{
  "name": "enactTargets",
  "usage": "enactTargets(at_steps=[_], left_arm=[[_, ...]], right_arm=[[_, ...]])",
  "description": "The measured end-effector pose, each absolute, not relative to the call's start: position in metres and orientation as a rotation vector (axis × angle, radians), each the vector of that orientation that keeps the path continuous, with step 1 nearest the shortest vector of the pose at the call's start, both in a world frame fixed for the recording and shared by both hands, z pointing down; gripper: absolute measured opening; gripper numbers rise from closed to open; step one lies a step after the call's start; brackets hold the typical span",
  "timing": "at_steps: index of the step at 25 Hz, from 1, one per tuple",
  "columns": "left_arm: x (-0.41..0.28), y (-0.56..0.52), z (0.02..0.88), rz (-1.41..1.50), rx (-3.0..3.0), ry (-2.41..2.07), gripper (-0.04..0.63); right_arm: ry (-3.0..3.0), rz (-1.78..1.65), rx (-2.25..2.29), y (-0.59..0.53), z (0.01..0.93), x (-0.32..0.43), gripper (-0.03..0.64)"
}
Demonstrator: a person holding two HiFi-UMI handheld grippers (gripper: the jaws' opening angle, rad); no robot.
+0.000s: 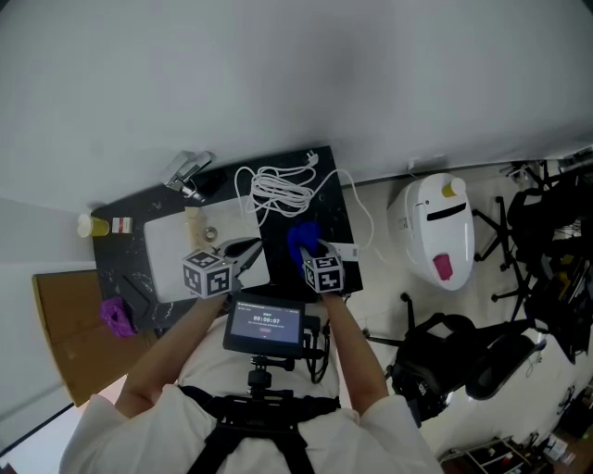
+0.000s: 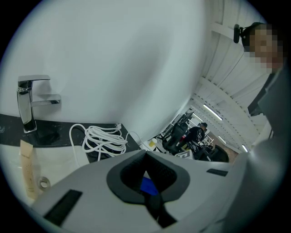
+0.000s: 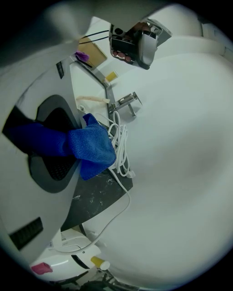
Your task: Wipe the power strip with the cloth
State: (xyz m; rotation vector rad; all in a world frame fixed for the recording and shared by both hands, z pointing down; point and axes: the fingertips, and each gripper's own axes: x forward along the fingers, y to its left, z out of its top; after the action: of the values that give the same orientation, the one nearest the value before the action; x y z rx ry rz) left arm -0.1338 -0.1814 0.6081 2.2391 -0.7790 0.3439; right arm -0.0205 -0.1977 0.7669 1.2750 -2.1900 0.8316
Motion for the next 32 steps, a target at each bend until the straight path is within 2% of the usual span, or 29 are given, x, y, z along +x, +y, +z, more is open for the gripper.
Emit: enactTargets(at_steps=[32], left_arm=[[-0.132, -0.177, 0.607, 0.346, 2.245, -0.778, 0.009]], right_arm=[[-2.145, 0.855, 1.404, -0.191, 0.768, 0.050, 0.107]])
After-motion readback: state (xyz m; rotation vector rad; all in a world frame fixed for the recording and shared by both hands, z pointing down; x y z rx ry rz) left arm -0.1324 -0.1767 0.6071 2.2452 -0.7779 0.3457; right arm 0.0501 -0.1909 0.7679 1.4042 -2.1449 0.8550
